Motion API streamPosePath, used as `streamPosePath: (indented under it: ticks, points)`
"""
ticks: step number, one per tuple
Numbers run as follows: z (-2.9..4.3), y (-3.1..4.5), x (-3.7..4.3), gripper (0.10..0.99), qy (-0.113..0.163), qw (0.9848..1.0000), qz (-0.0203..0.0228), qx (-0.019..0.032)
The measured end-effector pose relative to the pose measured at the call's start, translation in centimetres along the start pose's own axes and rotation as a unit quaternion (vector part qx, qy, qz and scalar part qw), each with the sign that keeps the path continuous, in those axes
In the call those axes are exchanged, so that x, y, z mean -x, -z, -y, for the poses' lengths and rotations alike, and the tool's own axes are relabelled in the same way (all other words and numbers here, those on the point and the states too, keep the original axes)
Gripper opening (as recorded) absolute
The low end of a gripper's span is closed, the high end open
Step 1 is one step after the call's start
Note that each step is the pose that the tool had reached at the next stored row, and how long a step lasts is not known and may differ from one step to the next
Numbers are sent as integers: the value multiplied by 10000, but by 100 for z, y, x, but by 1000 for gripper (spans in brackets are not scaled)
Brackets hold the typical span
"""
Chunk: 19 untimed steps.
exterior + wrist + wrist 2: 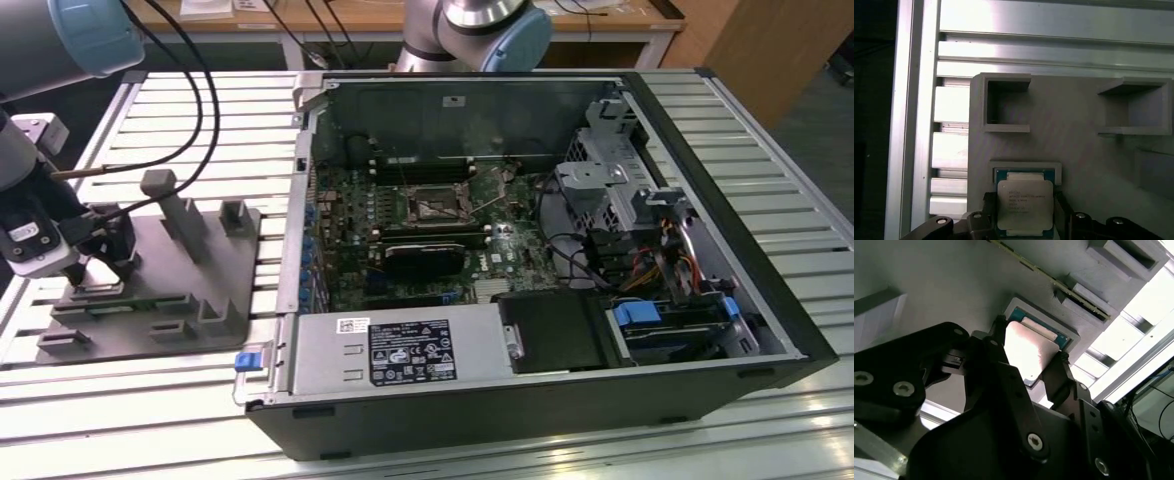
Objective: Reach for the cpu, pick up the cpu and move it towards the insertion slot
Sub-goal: 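Pick up the cpu and move it towards the insertion slot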
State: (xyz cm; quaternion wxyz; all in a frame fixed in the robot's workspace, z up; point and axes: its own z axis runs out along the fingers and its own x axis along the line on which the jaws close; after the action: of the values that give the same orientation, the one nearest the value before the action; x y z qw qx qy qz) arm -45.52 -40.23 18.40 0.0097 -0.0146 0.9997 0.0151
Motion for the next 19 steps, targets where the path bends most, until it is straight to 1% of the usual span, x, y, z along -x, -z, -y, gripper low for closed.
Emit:
streamPosePath:
  ticks: [4, 10, 19]
  points:
    - [-1, 49, 0, 541, 0, 10000, -1, 0]
    - [-4, 142, 2, 541, 0, 10000, -1, -1]
    - [-10, 340, 6, 541, 0, 10000, -1, 0]
